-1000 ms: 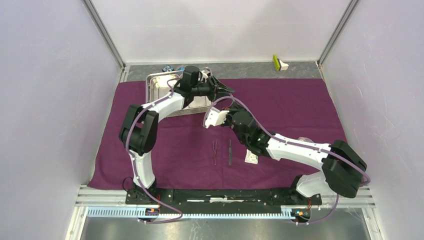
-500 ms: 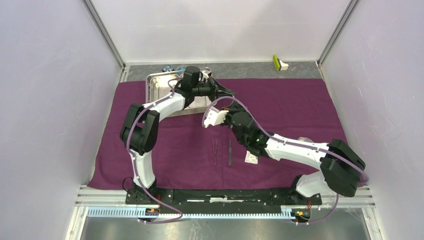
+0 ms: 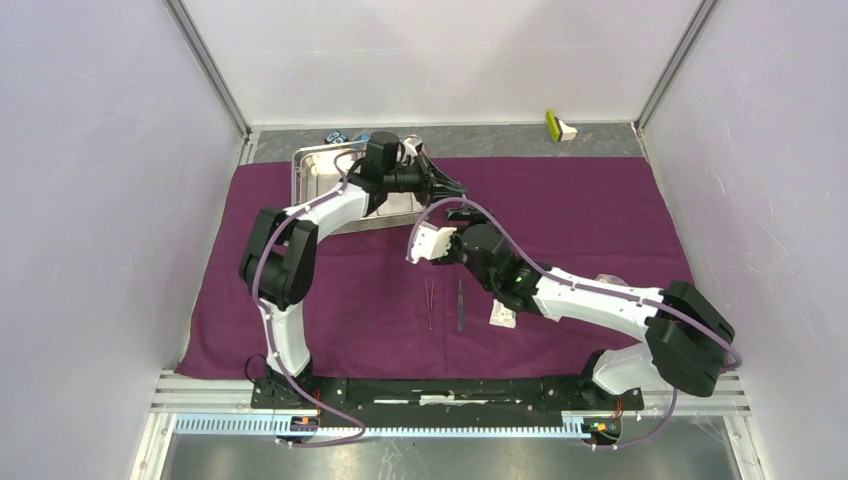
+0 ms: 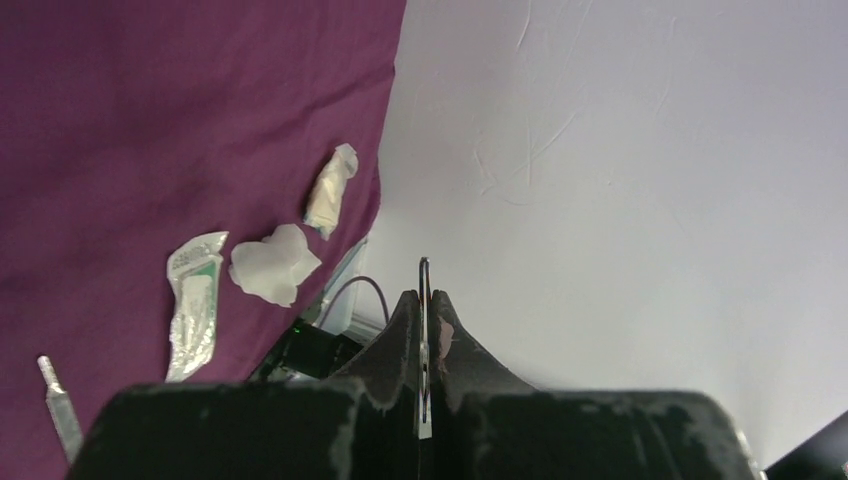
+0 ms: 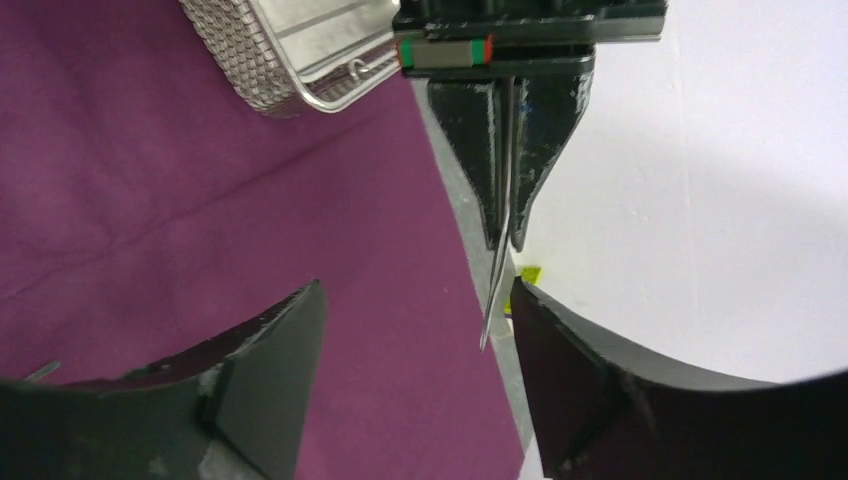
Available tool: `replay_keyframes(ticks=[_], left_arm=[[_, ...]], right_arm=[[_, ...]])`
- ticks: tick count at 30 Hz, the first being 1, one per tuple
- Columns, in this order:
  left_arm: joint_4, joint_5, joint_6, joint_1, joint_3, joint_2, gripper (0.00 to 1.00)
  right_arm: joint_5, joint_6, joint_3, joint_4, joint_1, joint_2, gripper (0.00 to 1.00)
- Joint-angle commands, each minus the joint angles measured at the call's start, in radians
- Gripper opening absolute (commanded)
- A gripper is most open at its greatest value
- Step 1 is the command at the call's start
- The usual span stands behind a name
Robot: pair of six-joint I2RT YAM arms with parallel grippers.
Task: Open and lay out the surgical kit
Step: Adjust the medical item, then place the medical item in the surgical kit.
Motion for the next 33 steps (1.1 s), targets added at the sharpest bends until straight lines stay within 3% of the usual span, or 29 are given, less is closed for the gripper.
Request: replay_keyframes(ticks=[1, 4, 8, 16, 20, 24, 30, 33], left_arm=[[-0.083, 0.004, 0.221, 0.038, 0.052, -0.03, 0.02], [-0.218, -0.012, 0.379, 0.063, 0.064, -0.057, 0.02], [-0.488, -0.114, 0.704, 0.076, 0.078, -0.129, 0.02], [-0.738, -0.345, 1.038, 0.048, -0.052, -0.299, 0.02], [-0.837, -0.478, 1.155, -0.025, -0.106, -0.36, 0.02], [-0.87, -0.561, 1.167, -0.08, -0.184, -0.419, 0.02], [-0.824, -0.578, 1.036, -0.083, -0.34, -0.475, 0.02], [-0.837, -0.552, 0.979, -0.083, -0.34, -0.439, 0.02]], right_arm=[[-0.184, 0.136, 0.029, -0.117, -0.063, -0.106, 0.77], [-0.336, 0.2, 0.039, -0.193, -0.15, -0.164, 0.79], [-0.478, 0.244, 0.031, -0.257, -0.242, -0.225, 0.78], [-0.526, 0.264, -0.052, -0.246, -0.325, -0.271, 0.78], [-0.545, 0.281, -0.082, -0.231, -0.365, -0.272, 0.78], [-0.55, 0.283, -0.1, -0.223, -0.393, -0.262, 0.78], [-0.526, 0.263, -0.131, -0.183, -0.436, -0.222, 0.78], [-0.527, 0.269, -0.14, -0.176, -0.462, -0.215, 0.78]])
